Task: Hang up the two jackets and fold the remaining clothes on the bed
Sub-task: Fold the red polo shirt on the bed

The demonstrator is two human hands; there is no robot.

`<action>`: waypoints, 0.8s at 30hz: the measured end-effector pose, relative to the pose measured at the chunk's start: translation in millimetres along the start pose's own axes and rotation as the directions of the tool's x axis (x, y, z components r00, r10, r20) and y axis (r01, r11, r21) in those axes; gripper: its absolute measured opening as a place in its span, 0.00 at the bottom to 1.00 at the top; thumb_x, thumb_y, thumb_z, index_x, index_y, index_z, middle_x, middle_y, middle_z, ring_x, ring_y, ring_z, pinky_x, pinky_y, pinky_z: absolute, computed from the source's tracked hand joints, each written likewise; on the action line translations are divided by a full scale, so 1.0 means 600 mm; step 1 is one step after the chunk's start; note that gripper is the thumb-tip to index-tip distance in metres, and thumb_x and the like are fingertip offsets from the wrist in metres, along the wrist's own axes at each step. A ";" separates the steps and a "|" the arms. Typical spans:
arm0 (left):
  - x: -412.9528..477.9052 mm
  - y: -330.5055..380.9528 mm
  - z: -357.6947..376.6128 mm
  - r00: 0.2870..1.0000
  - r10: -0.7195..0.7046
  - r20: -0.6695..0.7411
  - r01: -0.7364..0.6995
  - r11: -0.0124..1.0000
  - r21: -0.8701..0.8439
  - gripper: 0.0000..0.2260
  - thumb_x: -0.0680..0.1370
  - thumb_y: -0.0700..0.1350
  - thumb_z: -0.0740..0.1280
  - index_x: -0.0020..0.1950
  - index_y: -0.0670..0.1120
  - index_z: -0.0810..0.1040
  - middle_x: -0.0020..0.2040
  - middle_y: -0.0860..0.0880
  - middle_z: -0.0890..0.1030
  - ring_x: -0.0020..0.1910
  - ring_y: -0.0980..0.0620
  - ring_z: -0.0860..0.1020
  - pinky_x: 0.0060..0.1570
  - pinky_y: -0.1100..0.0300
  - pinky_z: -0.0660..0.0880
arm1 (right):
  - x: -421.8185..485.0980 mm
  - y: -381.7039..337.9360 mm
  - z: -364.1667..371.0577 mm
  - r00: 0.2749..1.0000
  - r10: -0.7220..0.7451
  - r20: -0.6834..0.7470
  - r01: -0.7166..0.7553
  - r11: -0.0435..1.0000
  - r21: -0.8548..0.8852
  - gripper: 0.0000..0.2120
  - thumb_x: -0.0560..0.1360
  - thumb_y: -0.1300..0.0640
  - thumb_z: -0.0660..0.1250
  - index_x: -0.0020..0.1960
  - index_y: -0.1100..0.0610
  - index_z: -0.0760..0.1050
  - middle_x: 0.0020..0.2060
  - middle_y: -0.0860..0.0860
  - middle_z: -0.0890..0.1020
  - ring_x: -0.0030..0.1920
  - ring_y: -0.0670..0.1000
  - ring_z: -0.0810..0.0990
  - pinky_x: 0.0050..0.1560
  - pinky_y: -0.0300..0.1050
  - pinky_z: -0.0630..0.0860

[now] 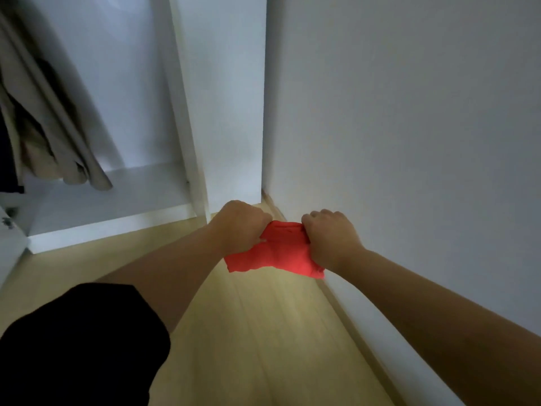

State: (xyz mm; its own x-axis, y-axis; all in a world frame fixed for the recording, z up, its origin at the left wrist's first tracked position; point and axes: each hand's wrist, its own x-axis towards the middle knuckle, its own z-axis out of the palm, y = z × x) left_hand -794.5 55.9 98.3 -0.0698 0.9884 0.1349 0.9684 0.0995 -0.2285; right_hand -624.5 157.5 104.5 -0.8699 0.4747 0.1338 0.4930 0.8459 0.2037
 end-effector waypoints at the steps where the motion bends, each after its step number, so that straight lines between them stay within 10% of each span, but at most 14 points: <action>1: 0.004 -0.035 -0.039 1.000 -0.003 0.010 0.003 0.999 0.043 0.12 0.77 0.56 0.61 0.50 0.48 0.75 0.45 0.50 0.80 0.44 0.47 0.79 0.39 0.58 0.64 | 0.027 -0.004 -0.043 1.000 -0.026 -0.007 0.026 1.000 0.006 0.09 0.66 0.64 0.63 0.44 0.55 0.69 0.41 0.50 0.76 0.45 0.52 0.75 0.43 0.42 0.66; 14: -0.104 -0.523 -0.752 0.921 -0.384 -0.060 0.379 0.922 -0.077 0.11 0.73 0.55 0.69 0.43 0.53 0.68 0.38 0.56 0.70 0.42 0.54 0.70 0.43 0.59 0.63 | 0.365 -0.146 -0.829 0.902 -0.306 -0.304 0.342 0.937 0.069 0.05 0.73 0.61 0.62 0.49 0.57 0.71 0.44 0.52 0.77 0.45 0.52 0.73 0.40 0.45 0.70; 24: -0.143 -0.792 -0.847 0.867 -0.481 -0.133 0.481 0.876 -0.030 0.15 0.72 0.54 0.71 0.54 0.48 0.76 0.50 0.50 0.79 0.50 0.51 0.75 0.43 0.61 0.64 | 0.602 -0.283 -0.979 0.852 -0.348 -0.390 0.403 0.913 0.066 0.07 0.72 0.61 0.63 0.43 0.53 0.64 0.47 0.54 0.80 0.49 0.57 0.79 0.43 0.46 0.71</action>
State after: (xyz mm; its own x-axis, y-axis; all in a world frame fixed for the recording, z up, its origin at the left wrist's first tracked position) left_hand -1127.4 -134.5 685.4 -0.4944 0.7936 0.3546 0.8220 0.5594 -0.1061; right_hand -1013.0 42.5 688.1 -0.9067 0.0150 0.4216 0.0981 0.9795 0.1761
